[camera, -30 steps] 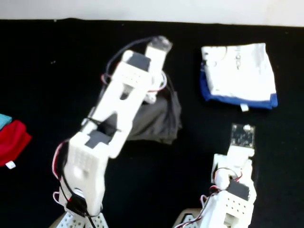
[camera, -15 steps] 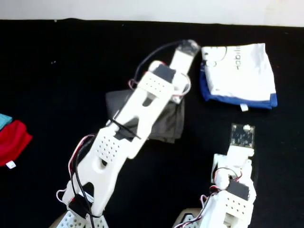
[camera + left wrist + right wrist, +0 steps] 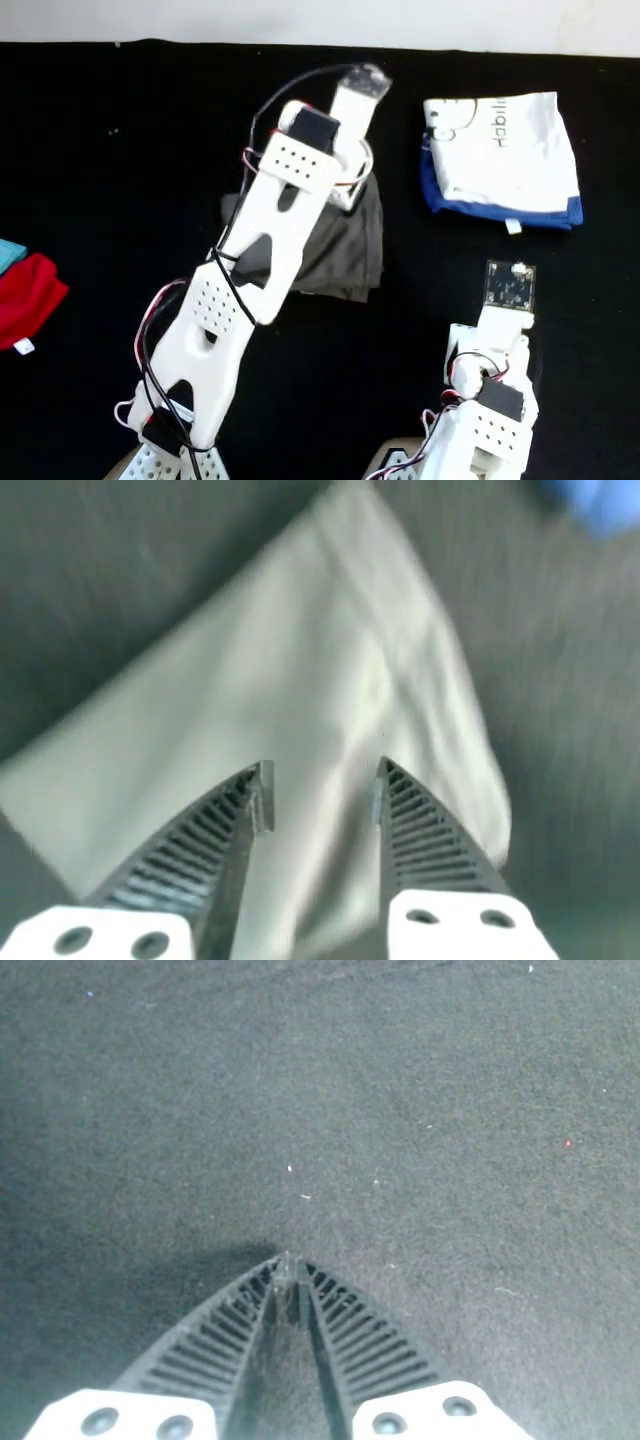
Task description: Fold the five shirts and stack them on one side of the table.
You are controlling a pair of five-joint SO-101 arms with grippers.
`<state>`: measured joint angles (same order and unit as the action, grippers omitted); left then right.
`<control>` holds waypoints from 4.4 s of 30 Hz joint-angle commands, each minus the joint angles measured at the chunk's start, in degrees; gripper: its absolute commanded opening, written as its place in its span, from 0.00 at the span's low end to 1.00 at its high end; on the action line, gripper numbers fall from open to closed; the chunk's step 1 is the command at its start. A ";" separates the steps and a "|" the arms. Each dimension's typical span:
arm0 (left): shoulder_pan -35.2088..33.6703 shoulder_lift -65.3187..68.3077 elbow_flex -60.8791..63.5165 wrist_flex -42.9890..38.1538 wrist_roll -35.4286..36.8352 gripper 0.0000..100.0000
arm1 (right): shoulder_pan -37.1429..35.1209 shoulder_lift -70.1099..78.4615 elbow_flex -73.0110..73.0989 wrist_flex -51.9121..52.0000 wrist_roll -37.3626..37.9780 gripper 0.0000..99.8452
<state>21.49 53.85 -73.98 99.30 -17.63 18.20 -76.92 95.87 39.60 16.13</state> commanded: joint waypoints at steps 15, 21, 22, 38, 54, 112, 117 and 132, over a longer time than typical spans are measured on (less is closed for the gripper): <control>10.42 -15.87 31.87 -5.19 2.37 0.17 | 0.57 -0.84 5.23 0.22 0.44 0.01; 13.58 -16.40 39.87 -9.49 4.13 0.17 | 0.57 -0.84 5.23 0.22 0.44 0.01; 14.55 -16.40 39.78 -8.79 4.13 0.17 | 0.57 -0.84 5.23 0.22 0.44 0.01; 6.11 -33.10 36.62 0.44 7.91 0.17 | 0.66 -0.84 5.32 0.13 0.44 0.01; -17.45 -33.89 66.59 -17.93 2.46 0.17 | 0.66 -0.84 5.32 0.13 0.18 0.01; -46.81 -70.11 132.26 -59.16 -1.49 0.17 | -41.98 85.05 -102.37 44.00 -21.01 0.26; -47.08 -70.37 132.53 -60.04 2.11 0.17 | -43.82 96.66 -112.04 47.60 -26.37 0.30; -47.08 -70.20 132.62 -60.40 2.37 0.17 | -44.70 124.18 -133.67 49.98 -29.45 0.38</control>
<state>-24.57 -16.92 58.59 40.75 -15.69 -26.02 43.43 -33.63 89.89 -12.88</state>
